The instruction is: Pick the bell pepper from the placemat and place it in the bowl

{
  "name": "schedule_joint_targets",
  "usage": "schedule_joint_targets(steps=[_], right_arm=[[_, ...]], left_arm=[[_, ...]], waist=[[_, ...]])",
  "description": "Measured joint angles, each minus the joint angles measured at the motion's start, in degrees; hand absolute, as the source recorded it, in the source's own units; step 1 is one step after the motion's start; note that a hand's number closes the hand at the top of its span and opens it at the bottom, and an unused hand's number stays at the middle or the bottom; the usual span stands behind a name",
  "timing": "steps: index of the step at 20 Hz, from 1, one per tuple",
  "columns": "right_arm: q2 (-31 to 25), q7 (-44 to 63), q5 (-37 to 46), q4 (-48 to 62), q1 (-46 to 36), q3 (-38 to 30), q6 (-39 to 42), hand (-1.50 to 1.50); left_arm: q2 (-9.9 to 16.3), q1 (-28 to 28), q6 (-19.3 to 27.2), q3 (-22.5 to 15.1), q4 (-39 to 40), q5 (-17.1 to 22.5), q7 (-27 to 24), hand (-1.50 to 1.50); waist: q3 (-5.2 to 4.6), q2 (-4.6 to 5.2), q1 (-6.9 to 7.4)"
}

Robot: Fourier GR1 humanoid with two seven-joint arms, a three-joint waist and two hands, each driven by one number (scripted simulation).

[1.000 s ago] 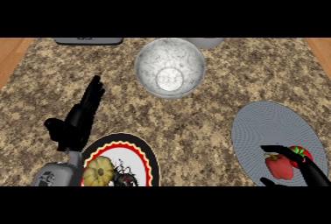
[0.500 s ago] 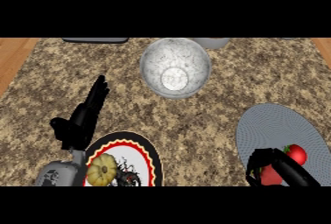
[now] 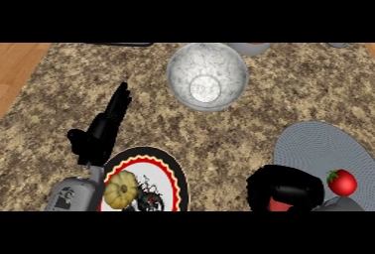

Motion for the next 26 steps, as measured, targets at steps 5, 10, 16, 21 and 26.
schedule_joint_targets(steps=[5,10,16,21,26], right_arm=[[-3.2,-1.2,-11.6,-5.9,-3.5,1.0,-0.2,1.5],[-8.6,1.0,-25.8,-12.9,-7.6,-4.1,0.4,1.5],[-13.4,10.5,-41.9,-16.1,-16.1,-11.3,3.3,1.5],[-13.8,21.6,-53.4,-15.9,-24.7,-14.4,6.2,1.5],[-9.1,31.3,-56.9,-12.8,-33.9,-13.7,4.0,1.5]], left_arm=[[0.2,0.5,0.6,0.9,0.2,-0.1,-0.1,0.0],[1.0,1.0,0.8,2.1,-0.1,0.1,0.0,0.0],[1.4,2.4,-0.2,2.8,0.1,0.7,-1.4,0.0],[0.2,2.4,0.9,2.3,1.2,-0.7,-2.5,0.0],[-0.2,0.9,1.0,2.7,1.2,-1.0,-1.3,0.0]], waist=[[0.05,-0.23,-1.84],[0.03,-0.48,-3.25],[-0.01,-0.51,-3.68],[-0.01,-0.53,-3.87],[0.0,-0.51,-3.79]])
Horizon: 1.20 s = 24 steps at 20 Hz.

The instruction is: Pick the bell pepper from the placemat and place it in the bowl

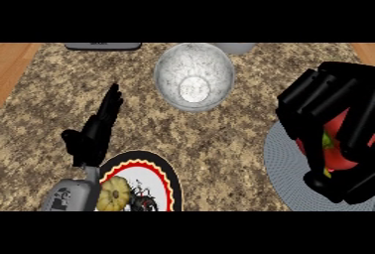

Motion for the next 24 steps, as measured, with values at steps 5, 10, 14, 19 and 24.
schedule_joint_targets(steps=[5,10,14,19,24], right_arm=[[5.6,4.5,4.1,7.3,-8.5,1.1,-1.6,1.5],[9.3,1.2,17.6,13.4,-13.5,2.9,-5.1,1.5],[12.4,-5.4,29.5,19.8,-15.5,5.4,-9.9,1.5],[17.2,-12.7,39.3,33.6,-19.5,7.0,-15.7,1.5],[21.0,-21.1,46.6,49.0,-23.7,7.3,-22.4,1.5]], left_arm=[[0.0,0.2,-0.6,0.2,0.0,0.0,-0.1,0.0],[0.2,0.6,-1.3,0.2,-0.6,0.2,-0.1,0.0],[0.5,0.9,-2.0,0.3,-1.3,0.6,0.3,0.0],[0.4,0.2,-1.7,0.4,-1.6,0.2,1.0,0.0],[-0.8,-0.7,-1.0,-0.4,-0.3,-0.9,0.5,0.0]], waist=[[0.01,0.08,0.33],[0.03,0.27,0.85],[0.05,0.39,1.12],[0.05,0.54,1.41],[0.04,0.8,1.85]])
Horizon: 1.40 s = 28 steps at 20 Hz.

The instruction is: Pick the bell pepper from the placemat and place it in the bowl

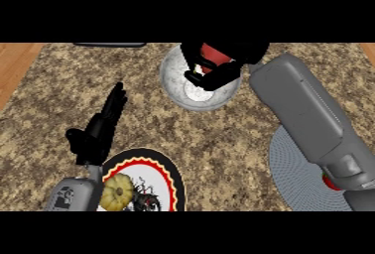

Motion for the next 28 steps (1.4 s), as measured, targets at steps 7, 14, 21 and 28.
schedule_joint_targets(steps=[7,14,21,28], right_arm=[[3.6,-8.9,5.8,19.8,-5.1,0.0,-4.0,1.5],[5.7,-14.5,7.5,32.5,-8.6,0.6,2.8,-1.5],[6.2,-17.8,2.4,37.1,-10.0,-4.4,5.0,-1.5],[3.7,-15.3,-4.4,40.4,-13.1,-11.1,8.9,-1.5]], left_arm=[[-0.3,-0.5,-0.5,-0.4,-0.6,0.1,0.7,0.0],[-0.8,-1.2,-0.5,-0.6,0.0,-0.2,0.1,0.0],[-0.1,-0.6,-1.4,-0.3,-0.4,0.2,0.0,0.0],[-0.1,-0.7,-1.6,0.0,-0.6,0.5,0.2,0.0]], waist=[[0.0,0.37,0.9],[0.01,0.75,1.61],[0.06,0.75,1.56],[0.06,0.69,1.42]])
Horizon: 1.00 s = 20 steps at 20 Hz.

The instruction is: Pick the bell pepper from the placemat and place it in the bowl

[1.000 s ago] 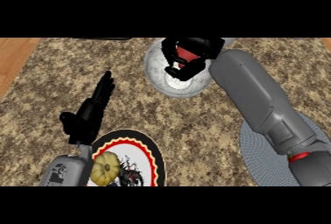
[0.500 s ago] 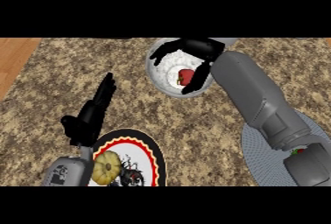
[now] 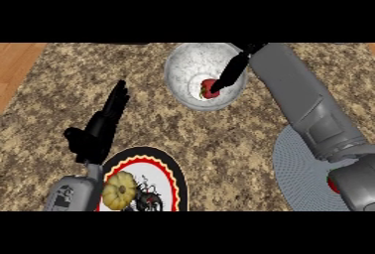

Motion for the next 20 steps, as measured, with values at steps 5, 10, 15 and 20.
schedule_joint_targets(steps=[5,10,15,20], right_arm=[[-3.3,4.2,-3.0,2.3,-1.6,-2.6,5.4,-1.5],[-5.9,8.1,-5.4,3.0,-1.7,-4.2,10.1,-1.5],[-8.0,10.4,-6.6,1.6,-0.5,-4.4,13.6,-1.5],[-9.7,11.5,-7.3,-1.0,1.4,-3.8,15.4,-1.5]], left_arm=[[-0.4,0.6,0.1,-0.5,-0.7,-0.2,0.1,0.0],[0.0,-0.1,-0.5,-0.4,-1.1,0.1,0.6,0.0],[-0.5,-0.5,-0.1,-0.8,-0.7,-0.4,0.1,0.0],[-0.5,-0.8,-0.3,-0.4,0.1,-0.2,-0.4,0.0]], waist=[[0.01,0.23,0.48],[0.07,0.67,1.07],[0.13,1.03,1.23],[0.17,1.25,1.29]])
